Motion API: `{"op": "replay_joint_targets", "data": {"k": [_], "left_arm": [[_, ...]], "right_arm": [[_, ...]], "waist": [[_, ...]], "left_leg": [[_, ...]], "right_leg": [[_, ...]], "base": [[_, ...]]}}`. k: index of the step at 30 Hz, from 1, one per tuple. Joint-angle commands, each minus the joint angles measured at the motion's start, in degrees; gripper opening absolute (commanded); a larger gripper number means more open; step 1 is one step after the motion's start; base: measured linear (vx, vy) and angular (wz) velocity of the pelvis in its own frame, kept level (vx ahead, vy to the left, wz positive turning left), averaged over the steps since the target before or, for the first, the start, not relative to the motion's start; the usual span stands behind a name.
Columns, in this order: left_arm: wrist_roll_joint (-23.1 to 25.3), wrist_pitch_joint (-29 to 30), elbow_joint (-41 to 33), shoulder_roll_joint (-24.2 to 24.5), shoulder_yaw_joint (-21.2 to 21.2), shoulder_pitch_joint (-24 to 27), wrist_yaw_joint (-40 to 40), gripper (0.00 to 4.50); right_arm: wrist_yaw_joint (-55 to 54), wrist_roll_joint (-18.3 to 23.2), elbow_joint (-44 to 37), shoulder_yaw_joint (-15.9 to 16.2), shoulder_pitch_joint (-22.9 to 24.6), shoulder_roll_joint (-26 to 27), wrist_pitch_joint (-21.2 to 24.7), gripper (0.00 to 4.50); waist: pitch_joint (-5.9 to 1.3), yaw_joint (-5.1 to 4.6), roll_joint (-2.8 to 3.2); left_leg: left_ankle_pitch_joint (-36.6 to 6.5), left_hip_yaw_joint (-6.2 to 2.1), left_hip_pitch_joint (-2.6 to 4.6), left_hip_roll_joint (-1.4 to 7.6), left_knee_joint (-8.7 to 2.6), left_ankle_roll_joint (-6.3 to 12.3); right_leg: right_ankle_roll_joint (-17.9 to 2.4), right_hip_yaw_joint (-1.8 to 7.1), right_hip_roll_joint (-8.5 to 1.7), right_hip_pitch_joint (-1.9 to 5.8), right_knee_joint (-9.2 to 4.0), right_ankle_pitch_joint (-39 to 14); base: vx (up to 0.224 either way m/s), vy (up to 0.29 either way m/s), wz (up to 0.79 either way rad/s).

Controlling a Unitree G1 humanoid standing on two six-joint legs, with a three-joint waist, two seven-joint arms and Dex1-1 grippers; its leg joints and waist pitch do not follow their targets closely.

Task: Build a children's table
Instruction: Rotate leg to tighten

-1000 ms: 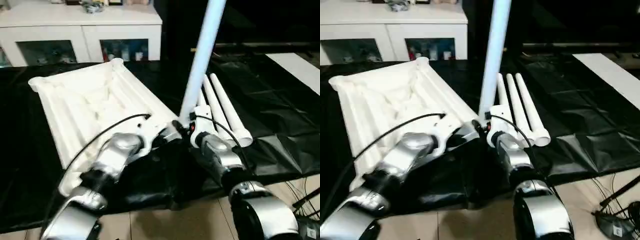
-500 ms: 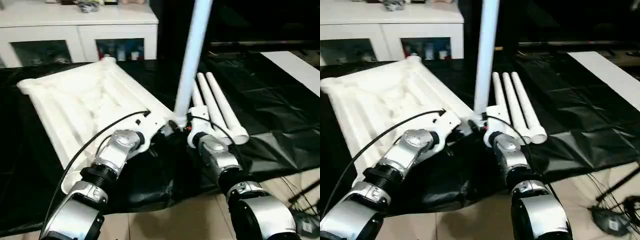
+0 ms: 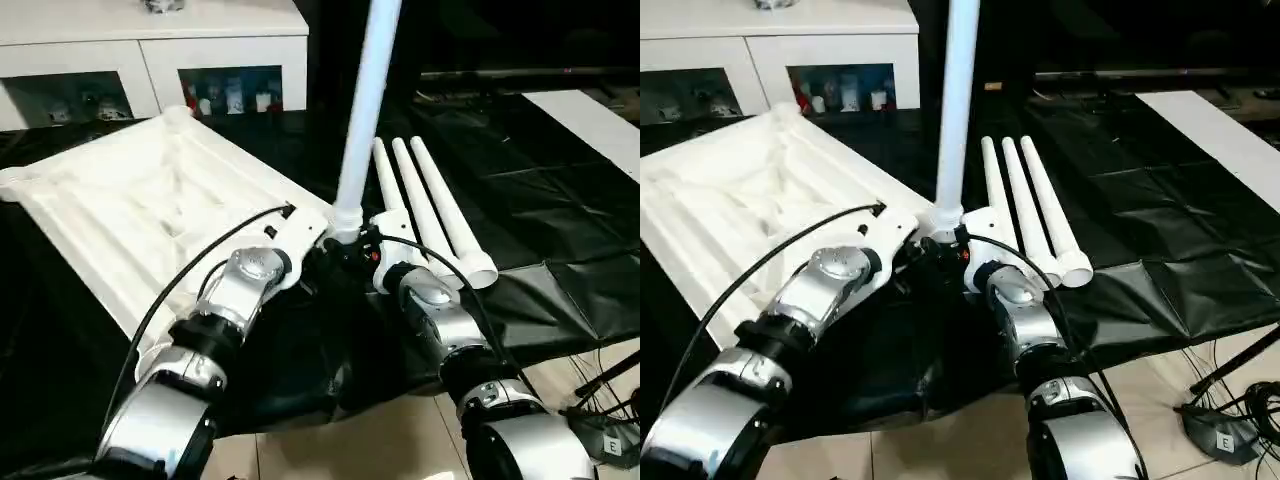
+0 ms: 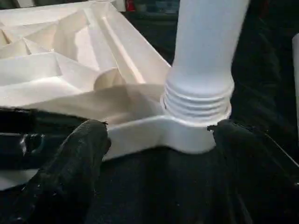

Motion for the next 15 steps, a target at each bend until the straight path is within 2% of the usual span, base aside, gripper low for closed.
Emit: {"op": "replay_joint_targets", "data": {"k": [1,2,7,8,10,12,13,14,15], "left_arm": [[1.09,1.72,4.10,1.09,1.15,0.93,4.72,0.00],[1.06,0.96,4.37,1.23,1.53,0.59,5.49,0.28],[-0.75,-2.69,2.59,2.49,3.82,0.16,5.23,0.70],[-1.38,-3.01,0.64,3.38,4.90,0.32,5.29,0.93],[-3.45,-1.64,-3.73,5.10,7.89,0.69,5.08,0.93],[-4.82,-0.39,-7.12,6.30,9.60,1.26,4.04,1.06],[-5.56,0.58,-9.45,7.21,10.81,1.71,3.73,1.21],[-5.61,0.63,-9.63,7.30,10.88,1.75,3.68,1.21],[-6.92,1.32,-13.17,9.17,12.32,2.62,2.38,1.38]], "right_arm": [[-0.67,0.18,-1.72,-0.13,0.90,0.01,0.99,3.97],[-0.90,0.23,-1.95,-0.08,0.95,0.06,1.06,4.00],[-1.62,0.55,-2.34,-0.31,0.92,0.20,1.28,4.01],[-1.82,0.54,-2.07,-0.37,0.79,0.24,1.35,4.01],[-1.98,0.48,-1.76,-0.33,0.65,0.42,1.50,4.01],[-1.93,0.48,-1.46,-0.26,0.52,0.59,1.55,4.01],[-1.95,0.44,-1.09,-0.20,0.37,0.71,1.56,4.01],[-1.95,0.43,-1.06,-0.19,0.36,0.72,1.56,4.01],[-1.99,0.22,-0.51,0.10,0.13,0.95,1.59,4.01]], "waist": [[-3.22,0.48,0.44],[-3.19,0.41,0.47],[-3.34,0.36,0.52],[-3.47,0.43,0.58],[-3.70,0.47,0.61],[-3.78,0.49,0.68],[-4.11,0.58,0.54],[-4.08,0.68,0.65],[-3.88,0.85,0.39]], "left_leg": [[-14.13,-1.18,0.27,2.07,-3.65,3.72],[-14.62,-1.18,0.36,2.11,-3.67,3.46],[-13.42,-1.19,0.33,2.10,-3.55,3.63],[-12.09,-1.11,0.33,2.06,-3.36,4.03],[-9.08,-1.08,0.17,2.17,-3.11,4.97],[-7.69,-1.04,0.14,2.23,-2.96,5.59],[-4.70,-0.91,0.07,2.19,-2.52,6.83],[-4.14,-0.91,0.02,2.22,-2.47,7.10],[-4.56,-0.77,0.09,2.23,-2.47,7.61]], "right_leg": [[-13.78,1.94,-3.18,2.77,-4.19,-6.53],[-13.81,1.96,-3.17,2.74,-4.25,-7.23],[-14.27,1.96,-3.17,2.90,-4.00,-4.83],[-14.78,1.96,-3.16,2.92,-3.76,-2.74],[-16.22,1.86,-3.21,3.13,-3.02,2.23],[-16.97,1.81,-3.19,3.07,-2.74,4.50],[-17.77,1.74,-2.98,3.05,-2.25,8.89],[-18.07,1.72,-3.02,3.02,-2.08,9.75],[-18.16,1.67,-3.07,2.86,-2.16,9.02]], "base": [[0.000,0.000,0.00],[0.000,0.000,0.00],[0.000,0.000,0.00],[0.000,0.000,0.00],[0.000,0.000,0.00],[0.000,0.000,0.00],[0.000,0.000,0.00],[0.000,0.000,0.00],[0.000,0.000,0.00]]}}
